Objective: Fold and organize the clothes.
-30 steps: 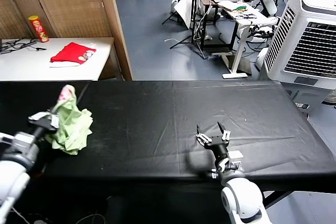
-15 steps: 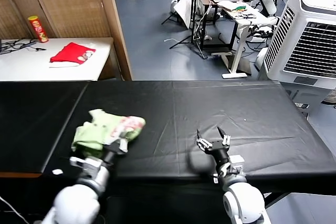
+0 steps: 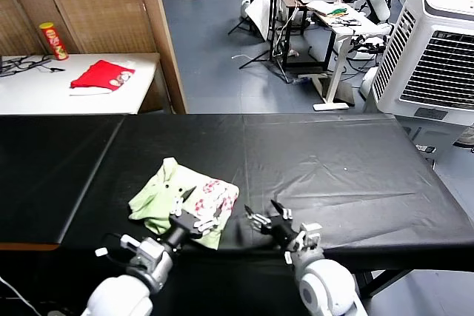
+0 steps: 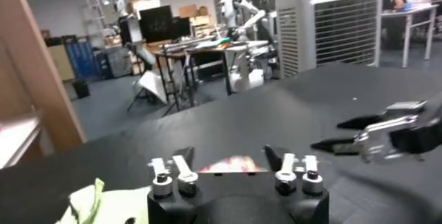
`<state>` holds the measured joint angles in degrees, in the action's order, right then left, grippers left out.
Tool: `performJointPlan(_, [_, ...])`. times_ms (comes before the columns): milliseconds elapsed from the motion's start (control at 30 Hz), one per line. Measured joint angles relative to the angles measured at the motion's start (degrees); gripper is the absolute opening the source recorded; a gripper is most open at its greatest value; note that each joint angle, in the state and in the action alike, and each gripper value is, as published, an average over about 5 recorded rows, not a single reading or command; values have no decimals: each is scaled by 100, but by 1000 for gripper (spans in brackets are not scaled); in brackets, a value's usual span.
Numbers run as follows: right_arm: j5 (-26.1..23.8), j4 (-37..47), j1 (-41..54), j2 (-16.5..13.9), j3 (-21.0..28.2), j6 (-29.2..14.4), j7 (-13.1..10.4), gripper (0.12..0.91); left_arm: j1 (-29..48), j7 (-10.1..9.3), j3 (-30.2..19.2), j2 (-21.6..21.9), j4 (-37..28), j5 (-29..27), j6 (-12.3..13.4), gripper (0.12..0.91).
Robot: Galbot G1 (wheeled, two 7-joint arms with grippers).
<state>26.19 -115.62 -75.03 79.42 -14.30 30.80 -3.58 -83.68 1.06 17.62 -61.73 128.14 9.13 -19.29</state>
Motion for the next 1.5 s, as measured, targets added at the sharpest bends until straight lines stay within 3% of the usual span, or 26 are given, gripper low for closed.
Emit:
performJointPlan(200, [767, 453, 393, 272, 276, 112, -251, 798, -188, -198, 280, 12, 48, -49, 85, 798])
performJointPlan(433, [1039, 960, 730, 578, 366, -26, -352, 775, -418, -271, 460, -92, -31, -249, 230, 798])
performJointPlan(600, [1063, 1288, 924, 727, 350, -92, -324, 607, -542, -313, 569, -156, -32, -271, 291, 798])
performJointPlan(767, [916, 1599, 1138, 779, 345, -157, -174, 327, -681, -335, 675, -198, -35, -320, 417, 798])
performJointPlan(900, [419, 1834, 1379, 659, 343, -491, 255, 164, -773, -359, 759, -225, -62, -333, 521, 798])
performJointPlan(1000, [-272, 2080, 1695, 459, 358, -922, 691, 138, -807, -417, 811, -247, -112, -337, 591, 798])
performJointPlan(1133, [-1304, 2461, 2166, 121, 389, -1506, 1168, 182, -851, -495, 879, -283, -187, -325, 680, 798])
performJointPlan(1233, [-1905, 2643, 2386, -155, 385, -1915, 1409, 310, -903, -528, 946, -282, -244, -268, 789, 798])
performJointPlan(1367, [-2287, 2599, 2381, -530, 298, -2298, 1508, 541, -922, -561, 1011, -269, -331, 37, 866, 798])
performJointPlan(1500, [-2427, 2209, 2023, -855, 150, -2453, 1415, 732, -847, -587, 1027, -269, -447, 426, 960, 798])
